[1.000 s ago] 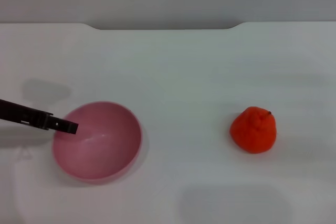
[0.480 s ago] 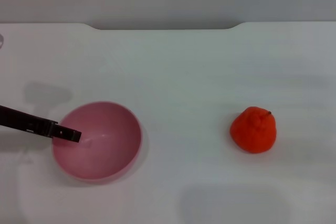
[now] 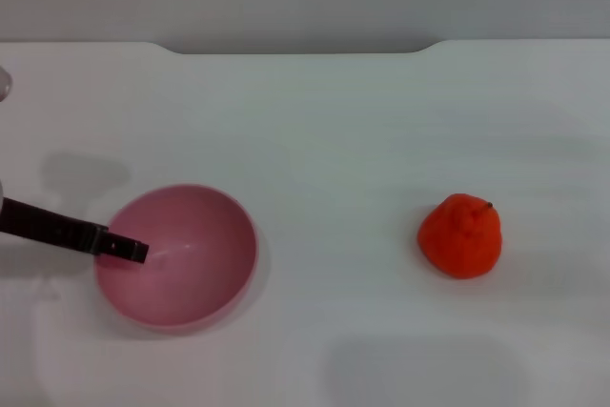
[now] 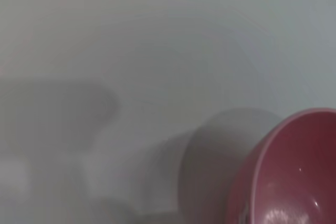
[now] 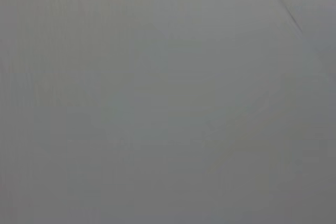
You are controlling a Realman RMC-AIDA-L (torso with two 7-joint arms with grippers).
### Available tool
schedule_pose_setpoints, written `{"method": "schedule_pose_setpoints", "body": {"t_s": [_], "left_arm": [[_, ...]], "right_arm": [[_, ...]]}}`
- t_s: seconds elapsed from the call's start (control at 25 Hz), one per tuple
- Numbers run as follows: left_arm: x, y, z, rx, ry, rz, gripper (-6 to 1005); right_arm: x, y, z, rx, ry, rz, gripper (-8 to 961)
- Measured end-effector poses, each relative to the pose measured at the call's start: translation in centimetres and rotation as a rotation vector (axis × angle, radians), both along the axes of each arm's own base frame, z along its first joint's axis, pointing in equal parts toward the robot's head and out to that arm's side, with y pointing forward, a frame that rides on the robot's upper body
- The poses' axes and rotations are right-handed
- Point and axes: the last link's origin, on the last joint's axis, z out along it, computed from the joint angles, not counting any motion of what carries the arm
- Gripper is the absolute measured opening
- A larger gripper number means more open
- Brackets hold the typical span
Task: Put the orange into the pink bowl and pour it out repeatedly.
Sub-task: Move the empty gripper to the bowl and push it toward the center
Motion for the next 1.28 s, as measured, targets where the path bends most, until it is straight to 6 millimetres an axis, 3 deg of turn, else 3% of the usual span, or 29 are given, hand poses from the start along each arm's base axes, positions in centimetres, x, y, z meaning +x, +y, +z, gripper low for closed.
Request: {"method": "schedule_pose_setpoints", "body": {"t_s": [0.2,0.76,0.96,1.28], "left_arm": [[0.3,0.4,0.3,0.027,0.005,-0.014,753],[1.1,0.9,0.2,0.006,0.004,-0.031,312],[1.3,1.0,0.2,0.003,0.007,-0.038,97],[1.6,1.3,0.5,0.013,0.010,-0.052,42]], "right_arm": [[0.0,0.0,0.0,-0.001,0.000,-0.001,551],[0.2,-0.2,0.1,0.006,0.002,-0.008,543],[0.2,-0.1,0.2,0.008,0.002,-0.005,540],[0.0,-0.1,0.2,0.009,0.007,0.005,535]]}}
